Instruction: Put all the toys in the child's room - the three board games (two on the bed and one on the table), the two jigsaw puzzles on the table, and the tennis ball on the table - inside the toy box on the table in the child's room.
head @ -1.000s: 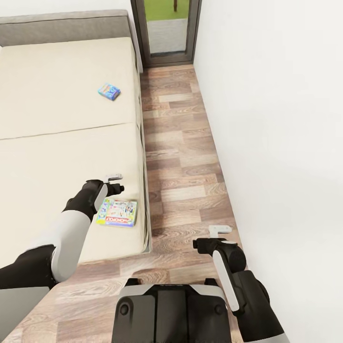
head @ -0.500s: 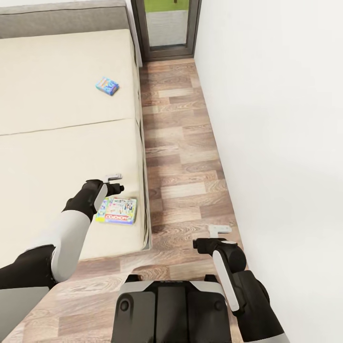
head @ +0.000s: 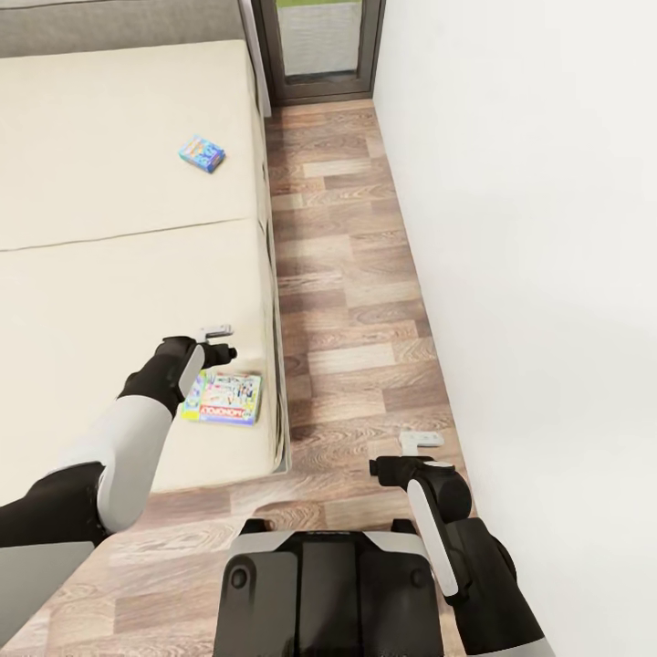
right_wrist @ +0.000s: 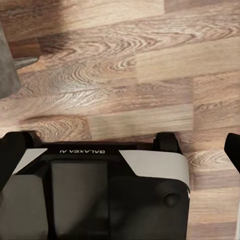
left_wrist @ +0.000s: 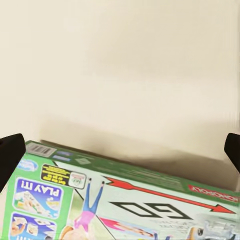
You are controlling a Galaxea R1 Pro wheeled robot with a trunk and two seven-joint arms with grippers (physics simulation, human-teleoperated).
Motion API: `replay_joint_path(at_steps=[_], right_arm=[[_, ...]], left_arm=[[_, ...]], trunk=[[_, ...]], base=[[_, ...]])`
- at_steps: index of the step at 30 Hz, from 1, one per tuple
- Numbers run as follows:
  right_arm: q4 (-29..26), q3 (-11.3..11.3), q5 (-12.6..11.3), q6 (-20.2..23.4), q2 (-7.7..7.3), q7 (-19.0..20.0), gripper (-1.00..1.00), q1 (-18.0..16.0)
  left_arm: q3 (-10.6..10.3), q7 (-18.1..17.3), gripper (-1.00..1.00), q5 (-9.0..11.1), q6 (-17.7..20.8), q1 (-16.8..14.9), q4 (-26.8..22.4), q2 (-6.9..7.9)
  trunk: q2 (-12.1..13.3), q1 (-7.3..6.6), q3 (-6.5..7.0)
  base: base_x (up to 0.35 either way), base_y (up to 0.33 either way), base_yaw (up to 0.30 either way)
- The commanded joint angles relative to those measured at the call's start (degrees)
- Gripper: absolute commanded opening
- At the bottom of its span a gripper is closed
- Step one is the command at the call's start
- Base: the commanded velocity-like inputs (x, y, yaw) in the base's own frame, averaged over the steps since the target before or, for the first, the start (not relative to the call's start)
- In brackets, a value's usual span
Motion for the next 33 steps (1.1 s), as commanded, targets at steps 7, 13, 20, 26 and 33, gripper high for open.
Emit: replay_joint_path(at_steps=[7, 13, 20, 26, 33], right_arm=[[0.0, 0.0, -0.6, 0.2, 0.04, -0.6, 1.00, 0.0], [0.1, 0.0, -0.6, 0.2, 0.07, -0.6, 1.00, 0.0], [0.2, 0.1, -0.5, 0.2, 0.08, -0.6, 1.00, 0.0], [0.6, 0.1, -0.5, 0.2, 0.09, -0.6, 1.00, 0.0], [0.8, 0.1, -0.5, 0.2, 0.09, -0.6, 1.00, 0.0]], left_arm=[[0.2, -0.2, 1.00, -0.5, 0.4, -1.9, -0.1, 0.96], [0.3, -0.1, 1.00, -0.6, 1.0, -2.6, -0.1, 1.40], [0.2, -0.1, 1.00, -0.6, 1.4, -3.2, -0.1, 1.54], [-0.9, -0.1, 1.00, -0.6, 1.4, -3.3, -0.1, 1.54], [-3.1, -0.2, 1.00, -0.5, 1.3, -3.3, 0.0, 1.56]], trunk=[[-0.1, 0.03, -0.72], [-0.1, 0.03, -1.29], [-0.1, 0.03, -1.95], [-0.1, 0.03, -2.51], [-0.1, 0.03, -3.17]], base=[[0.000, 0.000, 0.000], [0.000, 0.000, 0.000], [0.000, 0.000, 0.000], [0.000, 0.000, 0.000], [0.000, 0.000, 0.000]])
